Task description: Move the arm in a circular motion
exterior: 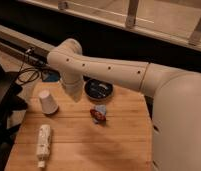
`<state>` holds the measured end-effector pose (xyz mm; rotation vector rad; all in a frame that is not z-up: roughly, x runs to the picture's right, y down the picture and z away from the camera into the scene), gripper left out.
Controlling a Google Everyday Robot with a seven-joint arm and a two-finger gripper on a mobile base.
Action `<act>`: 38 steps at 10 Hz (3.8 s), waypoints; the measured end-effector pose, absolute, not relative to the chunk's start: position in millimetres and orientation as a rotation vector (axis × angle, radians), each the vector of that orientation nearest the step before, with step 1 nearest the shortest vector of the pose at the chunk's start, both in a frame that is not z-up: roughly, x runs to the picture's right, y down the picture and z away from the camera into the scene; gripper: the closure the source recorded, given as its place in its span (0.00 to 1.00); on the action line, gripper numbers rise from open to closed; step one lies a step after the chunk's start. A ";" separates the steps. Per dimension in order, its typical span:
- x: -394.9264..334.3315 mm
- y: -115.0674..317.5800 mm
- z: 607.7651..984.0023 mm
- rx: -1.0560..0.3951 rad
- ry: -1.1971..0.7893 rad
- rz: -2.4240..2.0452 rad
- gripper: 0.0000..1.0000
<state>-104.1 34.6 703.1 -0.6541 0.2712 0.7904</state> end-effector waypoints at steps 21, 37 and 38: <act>-13.5 63.6 662.4 -0.560 0.264 0.989 0.90; -76.8 62.2 644.2 -0.502 0.273 0.958 0.90; -88.7 55.7 647.4 -0.501 0.273 0.962 0.90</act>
